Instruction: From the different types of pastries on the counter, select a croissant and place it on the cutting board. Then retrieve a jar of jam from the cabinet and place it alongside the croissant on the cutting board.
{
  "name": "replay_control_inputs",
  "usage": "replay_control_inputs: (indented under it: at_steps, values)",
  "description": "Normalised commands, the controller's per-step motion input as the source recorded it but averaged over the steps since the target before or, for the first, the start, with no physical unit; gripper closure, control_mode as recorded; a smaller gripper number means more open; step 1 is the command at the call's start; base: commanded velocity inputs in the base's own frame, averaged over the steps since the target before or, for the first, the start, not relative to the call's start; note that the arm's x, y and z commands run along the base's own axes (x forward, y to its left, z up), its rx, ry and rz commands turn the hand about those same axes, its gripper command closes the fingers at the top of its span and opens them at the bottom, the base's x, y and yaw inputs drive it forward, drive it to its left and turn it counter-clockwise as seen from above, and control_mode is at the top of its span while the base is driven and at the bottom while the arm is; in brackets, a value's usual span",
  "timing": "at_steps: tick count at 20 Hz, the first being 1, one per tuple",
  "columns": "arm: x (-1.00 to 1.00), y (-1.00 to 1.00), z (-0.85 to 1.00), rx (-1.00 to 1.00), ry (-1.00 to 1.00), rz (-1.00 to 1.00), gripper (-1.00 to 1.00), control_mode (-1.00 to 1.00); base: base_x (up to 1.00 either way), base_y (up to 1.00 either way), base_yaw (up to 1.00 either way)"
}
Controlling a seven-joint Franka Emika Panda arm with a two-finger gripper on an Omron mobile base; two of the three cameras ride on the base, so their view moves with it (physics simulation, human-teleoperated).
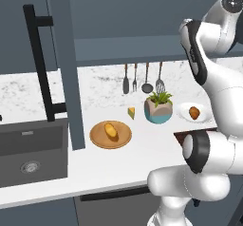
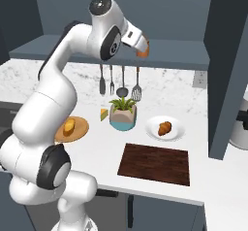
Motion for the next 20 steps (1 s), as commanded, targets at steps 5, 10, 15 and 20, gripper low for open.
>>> replay_control_inputs:
  at_steps: [5,10,15,20]
  values:
    - [0.00,-0.15,0.22,-0.03,-0.15,0.09,-1.00,-1.00,0.00,0.00,0.00]
    - [-0.01,-0.39,-0.02,-0.14,0.16,-0.01,-1.00,-1.00,0.00,0.00,0.00]
    - [0.03,-0.07,0.00,-0.04,0.20,-0.03,-1.00,-1.00,0.00,0.00,0.00]
    - [0.14,0.12,-0.06,0.00,0.05,0.00,-1.00,-1.00,0.00,0.00,0.00]
